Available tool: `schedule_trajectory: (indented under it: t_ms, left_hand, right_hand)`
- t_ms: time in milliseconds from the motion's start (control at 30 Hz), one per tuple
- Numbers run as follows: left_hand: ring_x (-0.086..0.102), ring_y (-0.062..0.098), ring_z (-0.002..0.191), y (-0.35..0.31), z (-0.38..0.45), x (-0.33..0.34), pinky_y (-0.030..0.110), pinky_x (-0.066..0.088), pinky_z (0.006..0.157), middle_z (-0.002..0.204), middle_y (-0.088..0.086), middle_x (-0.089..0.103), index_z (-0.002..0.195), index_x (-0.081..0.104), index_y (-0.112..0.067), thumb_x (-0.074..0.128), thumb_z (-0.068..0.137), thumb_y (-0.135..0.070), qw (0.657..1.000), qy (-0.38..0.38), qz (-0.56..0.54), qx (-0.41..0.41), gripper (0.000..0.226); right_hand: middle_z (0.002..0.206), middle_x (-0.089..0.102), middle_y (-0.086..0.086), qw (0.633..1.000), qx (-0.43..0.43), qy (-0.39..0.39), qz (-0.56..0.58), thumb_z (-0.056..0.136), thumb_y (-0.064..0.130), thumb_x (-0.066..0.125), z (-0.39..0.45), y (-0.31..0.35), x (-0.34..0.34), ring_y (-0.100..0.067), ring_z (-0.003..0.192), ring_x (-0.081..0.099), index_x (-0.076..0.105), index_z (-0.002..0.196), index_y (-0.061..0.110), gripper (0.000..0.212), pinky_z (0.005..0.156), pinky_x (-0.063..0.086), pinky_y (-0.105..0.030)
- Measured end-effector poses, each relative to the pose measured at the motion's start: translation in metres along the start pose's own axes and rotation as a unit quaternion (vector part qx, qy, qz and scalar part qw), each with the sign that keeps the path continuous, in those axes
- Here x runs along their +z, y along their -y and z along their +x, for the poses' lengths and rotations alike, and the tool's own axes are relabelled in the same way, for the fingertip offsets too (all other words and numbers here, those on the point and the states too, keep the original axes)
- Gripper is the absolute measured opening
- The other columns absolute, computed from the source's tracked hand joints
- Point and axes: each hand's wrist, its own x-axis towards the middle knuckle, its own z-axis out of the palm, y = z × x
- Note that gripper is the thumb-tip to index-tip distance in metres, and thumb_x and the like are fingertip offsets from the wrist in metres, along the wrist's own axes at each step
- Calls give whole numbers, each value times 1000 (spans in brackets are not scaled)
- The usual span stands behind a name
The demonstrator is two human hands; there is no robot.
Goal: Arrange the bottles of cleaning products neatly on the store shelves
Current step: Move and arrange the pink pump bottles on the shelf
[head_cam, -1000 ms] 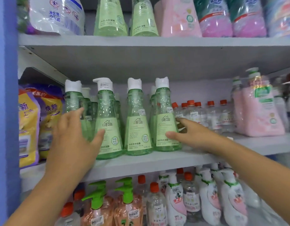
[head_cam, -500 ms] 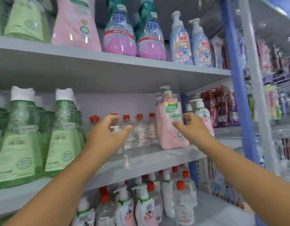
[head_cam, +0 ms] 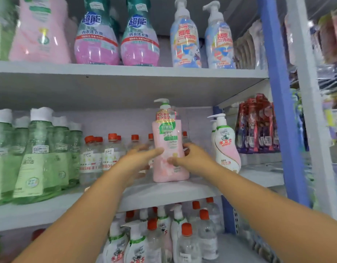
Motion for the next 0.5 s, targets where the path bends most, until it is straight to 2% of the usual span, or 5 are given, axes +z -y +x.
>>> schedule_trajectory:
  t_ms: [167, 267, 333, 400, 500]
  left_hand:
    - [75, 27, 97, 10, 3, -3, 46, 59, 89, 117, 5, 73, 142, 44, -24, 84, 81, -21, 996, -73, -38, 27, 73]
    - [75, 25, 95, 14, 1, -10, 48, 59, 90, 115, 3, 73, 145, 41, -28, 82, 83, -20, 995, -92, -16, 24, 75]
    - [76, 23, 91, 15, 0, -9, 43, 61, 81, 112, 2, 73, 144, 44, -30, 81, 84, -21, 994, -99, -15, 34, 71]
    - [77, 21, 87, 16, 1, -9, 34, 60, 66, 109, 2, 73, 137, 48, -32, 82, 83, -17, 992, -113, -33, 40, 65]
    - [76, 21, 87, 19, 2, -13, 32, 57, 61, 110, 1, 74, 132, 49, -33, 82, 82, -14, 989, -129, -65, 37, 63]
  right_hand:
    - [105, 72, 8, 994, -7, 94, 59, 84, 34, 80, 19, 2, 9, -11, 93, 71, 66, 123, 26, 42, 86, 60, -33]
    - [102, 72, 0, 990, 5, -99, 100, 85, 32, 74, 43, 0, -6, -20, 89, 68, 71, 98, 25, 14, 79, 57, -32]
    - [124, 65, -4, 983, 47, -164, 64, 82, 38, 76, 55, -1, -12, -25, 102, 65, 65, 116, 21, 39, 82, 50, -29]
    - [136, 55, -7, 989, 109, -87, 39, 81, 41, 80, 63, -4, -10, -29, 117, 60, 49, 138, 14, 70, 87, 46, -31]
    - [135, 58, -7, 986, 151, 34, 65, 78, 36, 86, 72, -13, -1, -29, 111, 61, 37, 144, 15, 85, 93, 52, -38]
